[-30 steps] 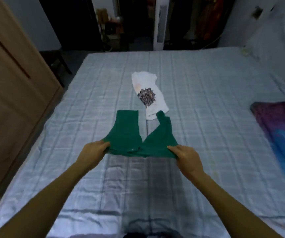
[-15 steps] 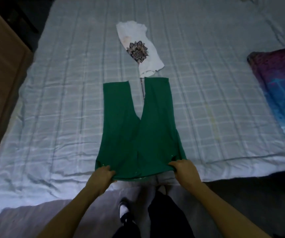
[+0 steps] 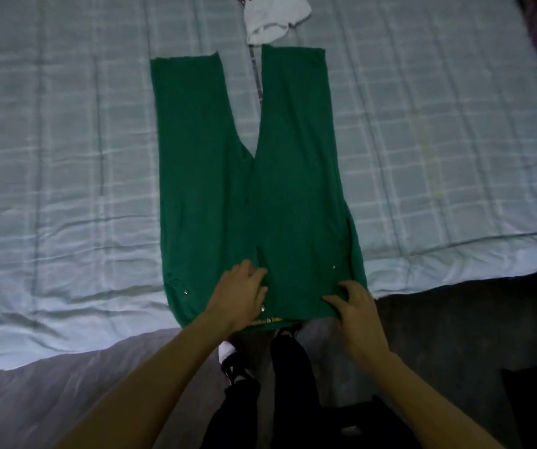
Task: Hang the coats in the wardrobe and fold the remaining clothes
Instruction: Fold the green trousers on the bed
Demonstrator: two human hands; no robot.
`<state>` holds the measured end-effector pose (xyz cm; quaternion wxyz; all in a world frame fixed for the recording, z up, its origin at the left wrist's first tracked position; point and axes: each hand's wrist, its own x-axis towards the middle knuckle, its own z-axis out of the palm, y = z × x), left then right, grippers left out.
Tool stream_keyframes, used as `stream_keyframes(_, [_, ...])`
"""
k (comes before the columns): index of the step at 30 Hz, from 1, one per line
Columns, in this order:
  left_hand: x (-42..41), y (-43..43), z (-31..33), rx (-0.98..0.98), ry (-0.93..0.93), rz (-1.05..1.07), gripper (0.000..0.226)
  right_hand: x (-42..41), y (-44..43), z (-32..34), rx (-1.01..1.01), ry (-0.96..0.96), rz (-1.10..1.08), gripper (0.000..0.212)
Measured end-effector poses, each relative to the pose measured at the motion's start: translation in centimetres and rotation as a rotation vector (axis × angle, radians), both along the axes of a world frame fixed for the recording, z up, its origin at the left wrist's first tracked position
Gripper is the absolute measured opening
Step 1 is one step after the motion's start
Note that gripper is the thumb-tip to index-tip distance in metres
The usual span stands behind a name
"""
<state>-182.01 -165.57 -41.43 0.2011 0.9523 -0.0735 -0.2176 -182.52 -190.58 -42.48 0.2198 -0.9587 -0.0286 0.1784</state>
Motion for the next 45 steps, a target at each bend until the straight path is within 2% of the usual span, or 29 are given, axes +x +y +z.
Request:
stream_keyframes(3, [0.4,-3.3,-1.2,-0.042,0.120,-0.181,0.071,-0.4,0.5,0.6,0.131,-0.004,-0.276,0.047])
stream_keyframes(5, [-0.3,-5.4,-1.9,-0.104,0.197,-0.251,0.090,-1.1,1.1,0.9,0.159,-0.105,-0.356,0.030])
stream_keyframes(7, [-1.0,-7.3,-2.5,-0.138,0.208,-0.225,0.097,-1.2,2.2,1.5,0.193,-0.133,-0.455,0.013])
stream_keyframes(9, [-1.5,-9.0,-3.0,-0.136,0.110,-0.175,0.092,-1.2,3.3,1.1,0.275,-0.146,-0.492,0.014])
stream_keyframes(11, [-1.5,-10.6,-3.4,-0.141,0.030,-0.067,0.081,-1.0,4.2,1.1,0.396,-0.140,-0.556,0.027])
stream_keyframes(14, [-0.7,-12.0,-3.2,-0.312,0.059,0.262,0.059,-0.8,4.8,1.7,0.546,-0.056,-0.678,0.049])
stream_keyframes(16, [-0.6,-12.4,-3.0,-0.400,0.050,0.377,0.041,-0.7,5.2,2.2,0.557,-0.085,-0.710,0.044])
stream_keyframes(18, [-1.1,-12.5,-2.8,-0.427,-0.001,0.315,0.040,0.1,5.2,2.1,0.537,-0.090,-0.804,0.035])
stream_keyframes(19, [-1.4,-12.4,-2.7,-0.451,-0.016,0.296,0.042,0.7,5.0,1.8,0.554,-0.044,-0.861,0.038])
stream_keyframes(21, [-1.9,-12.0,-2.6,-0.514,-0.021,0.313,0.037,2.0,4.9,1.4,0.699,0.174,-0.970,0.045])
stream_keyframes(23, [-2.0,-11.5,-2.2,-0.602,-0.018,0.354,0.024,2.9,5.5,1.9,0.836,0.337,-1.033,0.041])
stream_keyframes(26, [-1.9,-9.9,-0.1,-0.788,0.016,0.579,0.011,3.6,8.5,3.0,0.883,0.300,-0.925,0.032])
stream_keyframes(29, [-1.9,-5.3,2.3,-0.939,-0.039,1.141,0.009,3.4,14.3,4.4,0.947,0.249,-0.643,0.031])
stream_keyframes(32, [-3.7,0.8,2.9,-0.969,-0.123,1.667,0.022,1.6,20.7,4.4,0.719,0.237,-0.200,0.040])
stream_keyframes(35, [-7.4,4.1,2.0,-1.014,-0.086,1.981,0.026,-0.4,24.4,2.9,0.450,0.219,0.151,0.042])
stream_keyframes(37, [-9.6,4.8,1.1,-0.978,0.029,2.039,0.031,-1.2,24.4,1.7,0.364,0.219,0.226,0.041])
stream_keyframes(39, [-11.2,4.7,-0.7,-0.963,0.174,1.983,0.036,-1.2,23.1,0.8,0.315,0.167,0.239,0.039])
stream_keyframes(41, [-12.3,4.7,-1.7,-0.942,0.231,1.903,0.039,-0.8,21.6,0.5,0.248,0.132,0.251,0.035])
stream_keyframes(43, [-12.9,5.0,-2.3,-0.730,0.124,1.836,0.037,-0.1,20.6,0.3,0.177,0.137,0.287,0.034])
stream_keyframes(45, [-12.5,6.1,-2.2,-0.462,-0.066,1.689,0.045,0.6,20.4,-0.2,0.132,0.104,0.322,0.039])
